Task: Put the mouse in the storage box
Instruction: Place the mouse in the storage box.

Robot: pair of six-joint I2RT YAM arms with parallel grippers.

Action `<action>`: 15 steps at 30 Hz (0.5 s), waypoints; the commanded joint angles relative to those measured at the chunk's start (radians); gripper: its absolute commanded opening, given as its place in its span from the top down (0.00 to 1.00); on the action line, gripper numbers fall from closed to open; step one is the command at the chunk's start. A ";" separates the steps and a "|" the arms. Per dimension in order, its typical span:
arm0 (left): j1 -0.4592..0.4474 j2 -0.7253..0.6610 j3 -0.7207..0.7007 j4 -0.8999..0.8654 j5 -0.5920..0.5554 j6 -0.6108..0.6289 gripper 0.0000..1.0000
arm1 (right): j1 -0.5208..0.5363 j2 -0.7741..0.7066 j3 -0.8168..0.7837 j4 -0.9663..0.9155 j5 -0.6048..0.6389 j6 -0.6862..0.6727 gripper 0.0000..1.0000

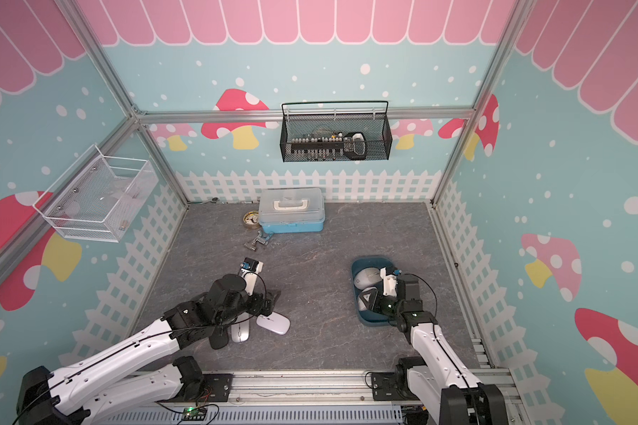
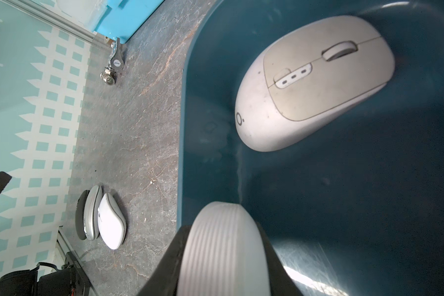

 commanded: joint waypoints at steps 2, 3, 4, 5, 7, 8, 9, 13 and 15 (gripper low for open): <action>-0.004 0.013 0.033 -0.014 0.025 0.004 0.01 | 0.000 0.024 -0.011 0.070 0.021 0.002 0.66; -0.004 0.016 0.034 -0.014 0.026 0.004 0.01 | 0.000 0.025 -0.015 0.072 0.028 0.000 0.63; -0.004 0.020 0.034 -0.015 0.024 0.003 0.01 | 0.000 0.025 -0.020 0.076 0.035 0.000 0.61; -0.004 0.023 0.033 -0.014 0.022 0.001 0.01 | 0.000 0.026 -0.025 0.079 0.042 0.000 0.57; -0.004 0.026 0.031 -0.013 0.018 -0.005 0.01 | 0.000 0.034 -0.029 0.079 0.051 -0.006 0.50; -0.004 0.028 0.031 -0.013 0.017 -0.004 0.01 | 0.000 0.040 -0.028 0.079 0.055 -0.009 0.47; -0.004 0.031 0.032 -0.012 0.017 -0.004 0.01 | -0.001 0.048 -0.029 0.080 0.056 -0.012 0.44; -0.003 0.037 0.033 -0.015 0.017 -0.005 0.01 | -0.001 0.074 -0.021 0.073 0.069 -0.023 0.39; -0.003 0.039 0.033 -0.014 0.017 -0.008 0.01 | 0.000 0.081 -0.003 0.041 0.107 -0.032 0.35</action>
